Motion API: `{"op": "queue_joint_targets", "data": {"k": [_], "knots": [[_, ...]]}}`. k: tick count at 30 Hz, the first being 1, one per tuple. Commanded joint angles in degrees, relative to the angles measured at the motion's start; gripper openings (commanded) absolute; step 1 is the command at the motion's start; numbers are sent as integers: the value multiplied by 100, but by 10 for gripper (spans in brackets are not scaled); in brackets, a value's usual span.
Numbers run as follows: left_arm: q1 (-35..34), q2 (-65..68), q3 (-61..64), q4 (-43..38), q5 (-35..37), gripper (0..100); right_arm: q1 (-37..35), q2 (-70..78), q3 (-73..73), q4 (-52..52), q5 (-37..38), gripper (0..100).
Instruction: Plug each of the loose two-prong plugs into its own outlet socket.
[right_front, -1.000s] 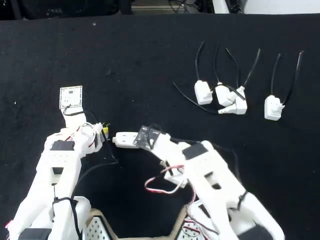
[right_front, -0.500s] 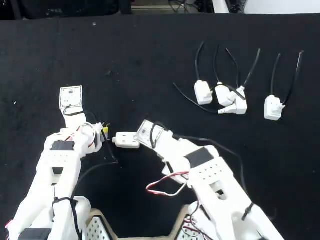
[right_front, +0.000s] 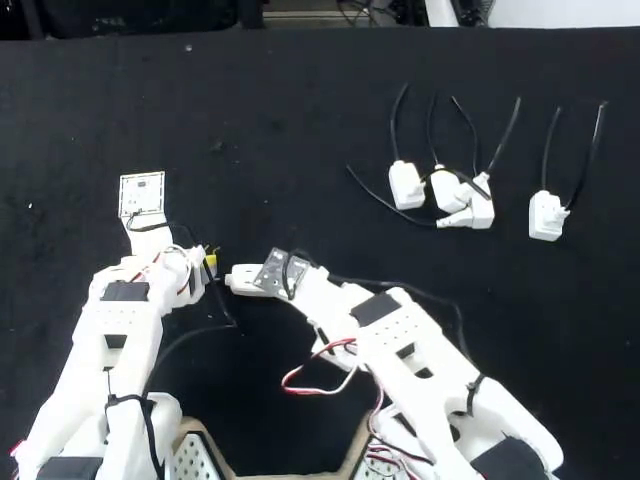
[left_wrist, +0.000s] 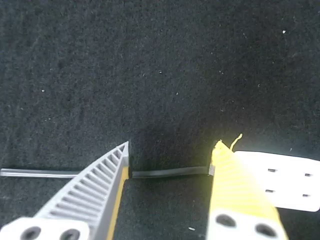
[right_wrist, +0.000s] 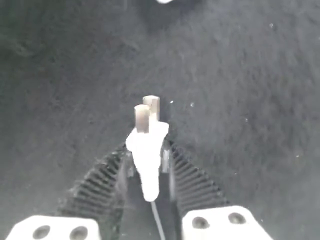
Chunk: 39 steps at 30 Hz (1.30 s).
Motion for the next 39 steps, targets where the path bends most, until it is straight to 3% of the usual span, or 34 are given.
{"op": "queue_joint_targets", "data": {"k": [1,7,12,16,27,33,39], "knots": [[-40,-141,-48,-79,53,256,158,13,-136,-299,-44,10],[-48,-141,-48,-35,53,256,519,-101,-620,-18,-114,10],[-233,-422,-242,431,79,256,-141,-690,-998,273,-862,10],[-251,-1319,31,659,290,256,-835,-831,-971,-255,-1495,10],[-207,-4114,1226,826,914,256,-1477,-57,-963,-2198,-3024,11],[-145,-5477,1437,1600,1196,256,-1591,224,-954,-2541,-3156,11],[453,-6699,1815,2057,1125,256,-2040,22,-664,-2787,-3156,11]]}}
